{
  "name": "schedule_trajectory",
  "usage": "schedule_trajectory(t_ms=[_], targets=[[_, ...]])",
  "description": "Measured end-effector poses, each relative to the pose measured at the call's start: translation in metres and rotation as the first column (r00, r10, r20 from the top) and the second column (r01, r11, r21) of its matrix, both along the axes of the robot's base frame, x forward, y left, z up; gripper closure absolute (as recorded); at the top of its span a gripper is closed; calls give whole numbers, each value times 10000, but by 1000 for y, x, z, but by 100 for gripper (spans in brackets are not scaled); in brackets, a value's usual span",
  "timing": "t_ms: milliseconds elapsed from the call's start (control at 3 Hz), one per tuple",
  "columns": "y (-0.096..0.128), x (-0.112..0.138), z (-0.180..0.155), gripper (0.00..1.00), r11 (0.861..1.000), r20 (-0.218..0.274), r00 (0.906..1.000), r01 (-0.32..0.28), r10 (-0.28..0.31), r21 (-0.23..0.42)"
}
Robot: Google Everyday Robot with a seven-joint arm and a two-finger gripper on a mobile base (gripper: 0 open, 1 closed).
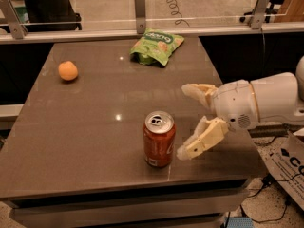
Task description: Knock coke can over
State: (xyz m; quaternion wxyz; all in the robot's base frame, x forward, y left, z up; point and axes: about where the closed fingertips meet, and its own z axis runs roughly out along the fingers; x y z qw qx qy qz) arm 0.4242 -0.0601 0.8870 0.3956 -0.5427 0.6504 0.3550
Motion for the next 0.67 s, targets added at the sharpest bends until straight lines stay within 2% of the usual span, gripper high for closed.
schedule_trajectory(t_ms=[667], targets=[[46,-15,-3,0,9935,-580,9968,-490,552,1025]])
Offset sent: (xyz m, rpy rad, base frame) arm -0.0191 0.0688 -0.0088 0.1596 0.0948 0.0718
